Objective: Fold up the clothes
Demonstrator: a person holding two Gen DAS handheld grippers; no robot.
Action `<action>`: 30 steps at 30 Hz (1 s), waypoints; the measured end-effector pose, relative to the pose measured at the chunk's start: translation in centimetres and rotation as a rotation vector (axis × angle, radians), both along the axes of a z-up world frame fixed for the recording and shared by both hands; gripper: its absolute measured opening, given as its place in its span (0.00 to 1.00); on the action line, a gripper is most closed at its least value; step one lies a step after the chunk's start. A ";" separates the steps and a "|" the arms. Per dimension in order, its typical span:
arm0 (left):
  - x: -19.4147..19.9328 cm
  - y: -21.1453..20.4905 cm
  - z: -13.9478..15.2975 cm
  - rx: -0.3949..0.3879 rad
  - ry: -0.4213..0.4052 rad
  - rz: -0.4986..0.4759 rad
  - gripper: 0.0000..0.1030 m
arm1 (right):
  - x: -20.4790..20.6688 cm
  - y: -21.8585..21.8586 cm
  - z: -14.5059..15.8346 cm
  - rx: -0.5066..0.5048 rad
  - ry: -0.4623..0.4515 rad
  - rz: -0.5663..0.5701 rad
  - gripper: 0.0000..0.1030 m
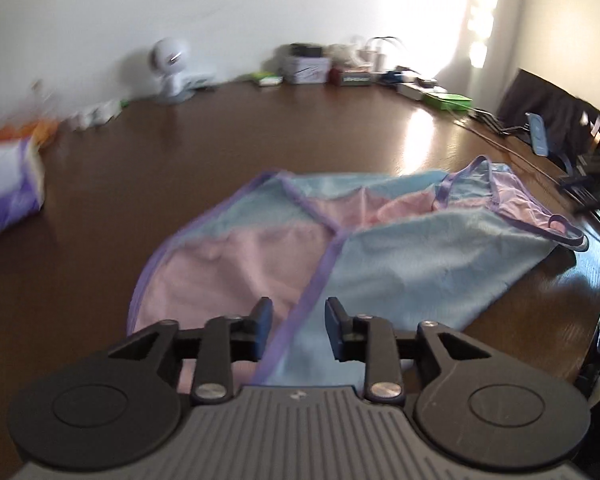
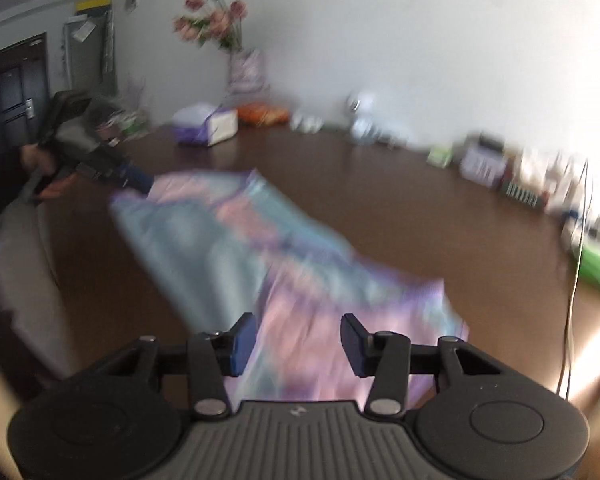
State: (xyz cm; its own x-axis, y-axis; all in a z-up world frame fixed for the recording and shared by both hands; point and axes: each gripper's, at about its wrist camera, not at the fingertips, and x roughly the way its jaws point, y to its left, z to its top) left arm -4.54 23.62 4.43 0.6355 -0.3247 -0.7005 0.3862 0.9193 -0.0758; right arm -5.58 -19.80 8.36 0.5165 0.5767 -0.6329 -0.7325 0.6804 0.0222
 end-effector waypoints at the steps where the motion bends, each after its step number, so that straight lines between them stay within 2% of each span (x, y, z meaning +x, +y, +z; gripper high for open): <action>1: -0.4 0.2 -0.3 -0.003 0.006 0.009 0.28 | -0.6 -0.4 -0.7 -0.007 0.036 -0.006 0.44; 4: -1.3 0.5 -1.2 -0.003 0.006 0.025 0.27 | -1.9 -0.2 -2.7 -0.068 0.063 0.003 0.42; 6: -1.4 0.5 -1.3 -0.001 -0.001 0.027 0.27 | -2.2 0.0 -3.2 -0.071 0.046 0.006 0.34; 7: -1.3 0.5 -1.3 0.004 -0.001 0.028 0.27 | -1.9 -0.3 -3.2 -0.061 0.054 -0.009 0.13; 8: -1.3 0.5 -1.3 0.008 -0.002 0.030 0.27 | -1.6 -0.5 -3.1 -0.052 0.063 -0.025 0.03; 10: -1.4 0.5 -1.4 0.007 -0.005 0.033 0.27 | -1.4 -1.7 -2.2 -0.011 0.065 -0.053 0.10; 11: -1.4 0.5 -1.5 0.005 -0.006 0.034 0.27 | -1.5 -2.4 -1.7 0.018 0.065 -0.060 0.18; 12: -1.5 0.6 -1.5 0.003 -0.006 0.034 0.27 | -1.6 -2.9 -1.4 0.046 0.077 -0.044 0.31; 13: -1.6 0.7 -1.6 0.002 -0.008 0.036 0.27 | -1.9 -3.1 -1.3 0.061 0.091 -0.016 0.59; 14: -1.7 0.7 -1.6 0.001 -0.010 0.039 0.27 | -2.4 -2.9 -1.6 0.051 0.084 0.018 0.67; 15: -1.8 0.8 -1.6 0.000 -0.012 0.043 0.27 | -2.9 -2.6 -1.9 0.039 0.075 0.053 0.64; 17: -2.1 0.9 -1.6 0.001 -0.014 0.049 0.27 | -3.1 -1.6 -2.8 -0.028 0.047 0.065 0.44; 18: -2.2 0.9 -1.5 0.003 -0.010 0.051 0.27 | -2.7 -1.4 -3.2 -0.050 0.047 0.050 0.08; 19: -2.3 0.9 -1.5 0.007 -0.006 0.053 0.27 | -2.0 -1.4 -3.3 -0.065 0.060 0.027 0.02; 21: -2.6 1.1 -1.4 0.014 -0.001 0.056 0.27 | -0.6 -2.5 -2.7 -0.044 0.073 0.002 0.02; 24: -3.0 1.2 -1.1 0.006 0.003 0.057 0.27 | 2.9 -4.4 -2.2 -0.063 0.136 -0.114 0.04; 26: -3.2 1.3 -0.9 -0.001 0.005 0.058 0.27 | 3.7 -4.6 -2.2 -0.126 0.113 -0.193 0.12; 28: -3.4 1.3 -0.6 -0.007 0.008 0.058 0.28 | 3.7 -4.7 -1.9 -0.143 0.071 -0.258 0.12; 30: -3.3 1.2 -0.4 -0.002 0.003 0.063 0.33 | 2.9 -3.4 -1.4 -0.075 0.038 -0.224 0.16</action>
